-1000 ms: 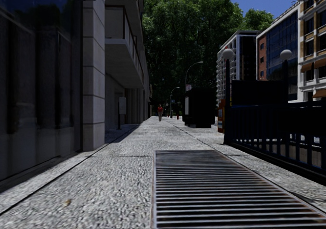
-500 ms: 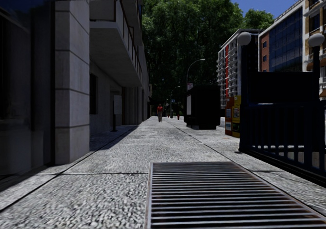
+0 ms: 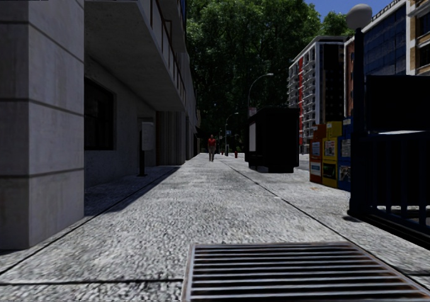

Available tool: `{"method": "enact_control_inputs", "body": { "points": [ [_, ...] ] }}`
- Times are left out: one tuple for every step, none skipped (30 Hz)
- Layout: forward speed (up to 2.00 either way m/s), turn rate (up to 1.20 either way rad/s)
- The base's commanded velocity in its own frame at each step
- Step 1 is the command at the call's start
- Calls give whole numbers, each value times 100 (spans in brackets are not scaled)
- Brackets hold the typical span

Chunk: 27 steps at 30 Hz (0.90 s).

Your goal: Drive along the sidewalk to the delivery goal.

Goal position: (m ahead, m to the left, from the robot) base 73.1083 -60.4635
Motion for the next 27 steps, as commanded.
{"method": "enact_control_inputs", "body": {
  "points": [
    [200,0],
    [200,0],
    [200,0],
    [200,0],
    [200,0],
    [200,0],
    [200,0],
    [200,0],
    [200,0],
    [200,0],
    [200,0],
    [200,0],
    [200,0],
    [200,0],
    [200,0],
    [200,9],
    [200,20],
    [200,20],
    [200,25],
    [200,26],
    [200,26],
    [200,29],
    [200,29],
    [200,32],
    [200,33],
    [200,34],
    [200,34]
  ]
}}
